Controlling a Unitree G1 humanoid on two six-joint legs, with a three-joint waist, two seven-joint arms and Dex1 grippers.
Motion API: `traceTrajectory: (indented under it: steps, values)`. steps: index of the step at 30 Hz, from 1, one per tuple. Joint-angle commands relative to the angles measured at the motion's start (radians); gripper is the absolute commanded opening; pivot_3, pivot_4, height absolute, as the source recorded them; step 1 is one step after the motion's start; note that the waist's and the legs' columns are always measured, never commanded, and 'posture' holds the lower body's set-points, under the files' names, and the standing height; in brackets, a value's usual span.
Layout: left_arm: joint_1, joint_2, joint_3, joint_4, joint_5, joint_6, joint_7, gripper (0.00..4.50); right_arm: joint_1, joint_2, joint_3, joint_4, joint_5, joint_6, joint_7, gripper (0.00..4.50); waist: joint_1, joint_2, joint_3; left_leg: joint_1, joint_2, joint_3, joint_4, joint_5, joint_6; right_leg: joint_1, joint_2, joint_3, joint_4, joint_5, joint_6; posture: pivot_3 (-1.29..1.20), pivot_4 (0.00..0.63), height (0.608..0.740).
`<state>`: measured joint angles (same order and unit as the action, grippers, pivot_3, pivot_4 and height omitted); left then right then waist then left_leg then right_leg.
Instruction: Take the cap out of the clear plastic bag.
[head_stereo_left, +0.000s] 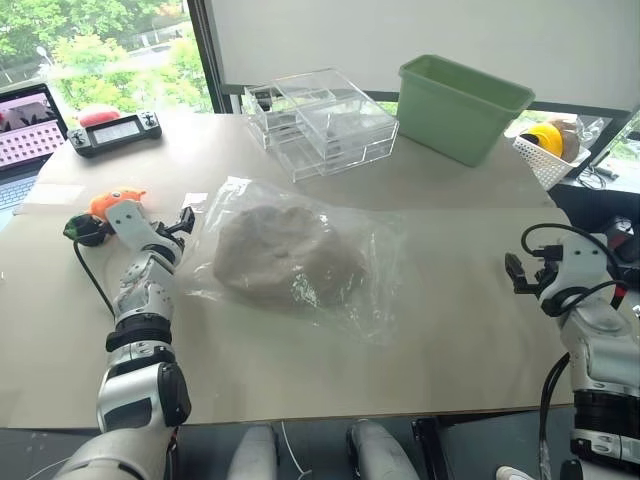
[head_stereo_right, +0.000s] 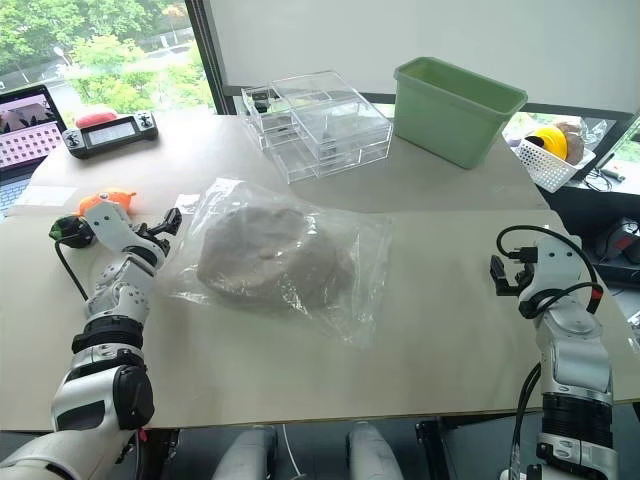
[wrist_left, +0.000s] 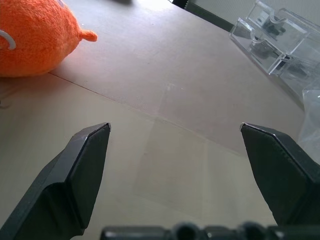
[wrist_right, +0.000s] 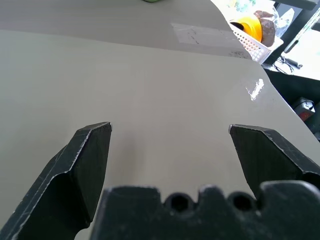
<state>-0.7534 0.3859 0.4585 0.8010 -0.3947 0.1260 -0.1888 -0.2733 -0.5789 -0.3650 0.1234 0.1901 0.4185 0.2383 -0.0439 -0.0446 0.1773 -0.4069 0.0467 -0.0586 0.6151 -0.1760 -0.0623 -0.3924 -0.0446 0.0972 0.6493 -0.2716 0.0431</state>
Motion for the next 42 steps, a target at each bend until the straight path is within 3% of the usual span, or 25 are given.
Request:
traceTrajectory:
  steps: [1, 4, 8, 11, 16, 18, 23, 28, 35, 38, 42]
  values:
    - [-0.038, 0.012, -0.029, -0.06, 0.008, -0.069, -0.071, 4.47, 0.01, -0.025, -0.022, -0.11, 0.019, 0.032, 0.017, 4.5, 0.0, 0.0, 0.0, 0.0, 0.0, 0.0, 0.0, 0.0, 0.0, 0.0, 0.0, 0.0, 0.0, 0.0, 0.0, 0.0, 0.15, 0.735]
    - [-0.06, 0.043, -0.118, -0.223, 0.011, -0.117, -0.27, 4.47, 0.063, -0.093, -0.026, -0.308, 0.113, 0.131, 0.145, 4.5, 0.004, 0.001, 0.001, -0.003, 0.0, 0.0, 0.0, 0.0, 0.0, -0.003, 0.0, 0.0, 0.0, 0.0, 0.0, 0.0, 0.15, 0.735]
    - [-0.03, 0.119, -0.2, -0.437, 0.02, -0.087, -0.415, 4.47, 0.122, -0.165, -0.072, -0.487, 0.3, 0.27, 0.305, 4.5, 0.002, 0.002, 0.001, -0.009, 0.0, -0.001, 0.001, 0.0, -0.001, -0.006, 0.0, -0.001, 0.0, 0.0, 0.0, 0.0, 0.15, 0.735]
    - [0.002, 0.173, -0.257, -0.58, -0.026, -0.013, -0.546, 4.47, 0.127, -0.233, -0.11, -0.61, 0.529, 0.403, 0.438, 4.5, -0.003, 0.003, 0.001, -0.006, 0.0, -0.001, 0.001, 0.0, 0.0, -0.004, 0.0, 0.0, 0.0, 0.0, 0.0, 0.0, 0.15, 0.735]
    - [0.131, 0.305, -0.352, -0.798, -0.106, 0.133, -0.81, 4.47, 0.12, -0.315, -0.132, -0.731, 0.878, 0.521, 0.601, 4.5, -0.005, 0.005, 0.001, 0.002, 0.001, 0.0, 0.001, 0.0, 0.0, 0.003, 0.001, 0.0, 0.0, -0.004, 0.007, 0.0, 0.15, 0.735]
    - [0.244, 0.38, -0.402, -0.832, -0.058, 0.065, -0.939, 4.47, 0.104, -0.325, -0.092, -0.768, 0.938, 0.527, 0.612, 4.5, -0.008, 0.005, 0.001, 0.002, 0.002, 0.0, 0.001, 0.0, 0.0, 0.003, 0.001, 0.0, -0.001, -0.004, 0.007, 0.0, 0.15, 0.735]
    - [0.353, 0.464, -0.458, -0.776, 0.057, -0.124, -1.069, 4.47, 0.074, -0.319, 0.035, -0.786, 0.834, 0.492, 0.527, 4.5, -0.006, 0.004, 0.002, 0.001, 0.002, 0.0, 0.0, 0.0, 0.0, 0.001, 0.001, 0.0, -0.001, -0.004, 0.006, 0.0, 0.15, 0.735]
    - [0.382, 0.475, -0.494, -0.717, 0.165, -0.278, -1.087, 4.47, 0.102, -0.3, 0.052, -0.766, 0.783, 0.46, 0.496, 4.5, 0.02, 0.004, 0.002, -0.003, 0.002, 0.001, 0.002, 0.0, 0.0, -0.002, 0.001, 0.0, -0.002, -0.005, 0.006, 0.0, 0.15, 0.735]
    - [0.322, 0.431, -0.582, -0.534, 0.377, -0.51, -0.991, 4.47, 0.194, -0.305, 0.087, -0.81, 0.713, 0.428, 0.498, 4.5, 0.028, 0.004, 0.002, -0.005, 0.002, 0.001, 0.002, -0.001, 0.002, -0.003, 0.001, 0.0, -0.002, -0.004, 0.005, 0.0, 0.15, 0.735]
    - [0.263, 0.37, -0.616, -0.469, 0.445, -0.511, -0.906, 4.47, 0.239, -0.301, 0.103, -0.791, 0.574, 0.357, 0.454, 4.5, 0.032, 0.004, 0.002, -0.004, 0.002, 0.001, 0.003, -0.001, 0.002, -0.002, 0.001, -0.001, -0.001, -0.004, 0.006, 0.0, 0.15, 0.735]
    - [0.195, 0.313, -0.639, -0.406, 0.479, -0.519, -0.865, 4.47, 0.298, -0.282, 0.079, -0.803, 0.536, 0.316, 0.456, 4.5, 0.031, 0.004, 0.002, -0.004, 0.002, 0.001, 0.007, -0.001, 0.002, -0.001, 0.001, -0.001, -0.001, -0.005, 0.007, 0.0, 0.15, 0.735]
